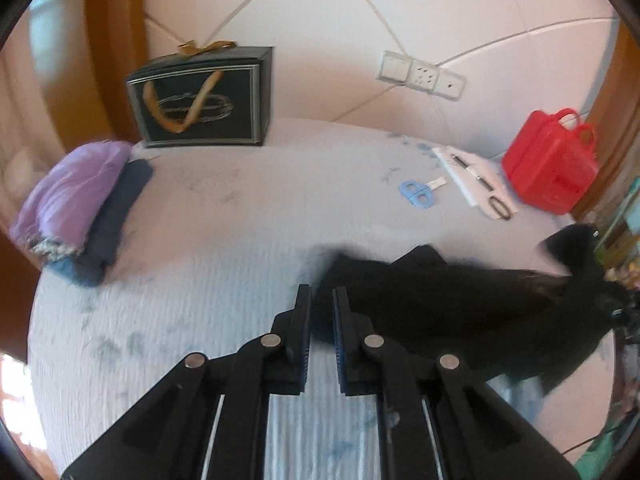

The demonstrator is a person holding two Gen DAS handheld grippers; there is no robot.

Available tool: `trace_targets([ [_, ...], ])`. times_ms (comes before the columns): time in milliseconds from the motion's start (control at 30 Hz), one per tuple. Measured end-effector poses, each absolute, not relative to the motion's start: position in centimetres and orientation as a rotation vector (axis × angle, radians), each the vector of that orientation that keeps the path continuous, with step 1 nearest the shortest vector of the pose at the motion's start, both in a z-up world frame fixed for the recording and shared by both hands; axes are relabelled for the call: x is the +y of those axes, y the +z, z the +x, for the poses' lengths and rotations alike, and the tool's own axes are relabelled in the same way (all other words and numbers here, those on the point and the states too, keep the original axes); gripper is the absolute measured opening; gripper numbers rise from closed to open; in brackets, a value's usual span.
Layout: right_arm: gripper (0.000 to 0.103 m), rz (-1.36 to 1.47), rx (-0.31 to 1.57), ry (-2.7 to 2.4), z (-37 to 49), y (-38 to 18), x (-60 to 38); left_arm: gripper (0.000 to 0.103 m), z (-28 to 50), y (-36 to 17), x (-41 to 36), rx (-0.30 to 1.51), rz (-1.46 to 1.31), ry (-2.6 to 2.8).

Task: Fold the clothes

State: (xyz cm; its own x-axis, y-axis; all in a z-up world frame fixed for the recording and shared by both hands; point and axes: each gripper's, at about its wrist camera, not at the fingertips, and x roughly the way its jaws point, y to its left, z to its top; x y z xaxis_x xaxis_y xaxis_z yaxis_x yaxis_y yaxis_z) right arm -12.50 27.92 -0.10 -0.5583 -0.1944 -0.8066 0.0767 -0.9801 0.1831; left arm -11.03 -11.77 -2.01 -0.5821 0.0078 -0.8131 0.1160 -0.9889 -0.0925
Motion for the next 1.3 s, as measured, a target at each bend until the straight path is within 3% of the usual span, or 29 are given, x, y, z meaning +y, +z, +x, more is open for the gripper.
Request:
trace_targets([
  [100, 0.020, 1.490, -0.180, -2.647, -11.1, -0.2, 29.7, 0.010, -9.5, -3.5, -12.2, 0.210, 1.466, -2.700],
  [167, 0.033, 1.618, -0.190, -2.583, -9.7, -2.2, 30.7, 0.010, -9.1, -5.0, -12.1, 0.244, 1.547, -2.678],
  [267, 0.038, 1.803, -0.200, -2.534, -7.6, -5.8, 32.4, 0.010, -9.1, -7.3, -11.3, 0.331, 1.711, -2.648],
  [433, 0.039, 1.845, -0.307, -2.578, -5.3, -6.6, 35.3, 0.012, -10.3, -8.9, -7.5, 0.309, 1.856, -2.681],
  [500, 0.039, 1.833, -0.300, -2.591, -5.2, -6.3, 35.4, 0.030, -10.9, -9.4, -5.7, 0.287, 1.897, -2.693],
  [533, 0.040, 1.827, -0.297, -2.597, -5.1, -6.1, 35.5, 0.056, -11.4, -9.6, -4.8, 0.276, 1.917, -2.698],
  [567, 0.040, 1.816, -0.297, -2.596, -4.7, -6.1, 35.4, 0.073, -11.9, -9.8, -3.7, 0.255, 1.935, -2.709],
  [600, 0.040, 1.808, -0.305, -2.597, -4.6, -6.1, 35.2, 0.075, -12.1, -10.0, -3.1, 0.239, 1.938, -2.718],
  [733, 0.046, 1.801, -0.301, -2.532, -4.4, -7.8, 33.1, 0.075, -13.4, -11.2, -0.9, 0.144, 1.945, -2.721],
  [800, 0.064, 1.793, -0.267, -2.480, -4.2, -8.8, 31.3, 0.075, -14.0, -12.3, -0.4, 0.079, 1.931, -2.693],
  [867, 0.090, 1.779, -0.231, -2.434, -4.1, -9.7, 29.5, 0.075, -14.5, -13.6, -0.3, 0.010, 1.917, -2.660],
  [1000, 0.090, 1.739, -0.175, -2.424, -4.1, -10.9, 26.5, 0.075, -14.4, -16.0, -0.8, -0.057, 1.939, -2.597],
  [1033, 0.090, 1.726, -0.157, -2.428, -4.2, -11.2, 26.0, 0.071, -14.2, -16.5, -0.8, -0.051, 1.951, -2.591],
  [1100, 0.090, 1.708, -0.112, -2.438, -4.4, -11.8, 24.9, 0.057, -13.5, -16.6, -0.7, -0.032, 1.971, -2.611],
  [1167, 0.090, 1.687, -0.043, -2.449, -4.6, -12.6, 23.7, 0.022, -12.9, -16.0, -0.4, -0.020, 1.972, -2.637],
  [1233, 0.090, 1.684, 0.026, -2.440, -4.7, -13.8, 22.7, 0.013, -12.2, -14.9, -0.2, -0.047, 1.934, -2.658],
  [1300, 0.067, 1.713, 0.093, -2.447, -4.9, -14.9, 22.2, 0.012, -11.4, -13.4, -0.2, -0.053, 1.891, -2.686],
])
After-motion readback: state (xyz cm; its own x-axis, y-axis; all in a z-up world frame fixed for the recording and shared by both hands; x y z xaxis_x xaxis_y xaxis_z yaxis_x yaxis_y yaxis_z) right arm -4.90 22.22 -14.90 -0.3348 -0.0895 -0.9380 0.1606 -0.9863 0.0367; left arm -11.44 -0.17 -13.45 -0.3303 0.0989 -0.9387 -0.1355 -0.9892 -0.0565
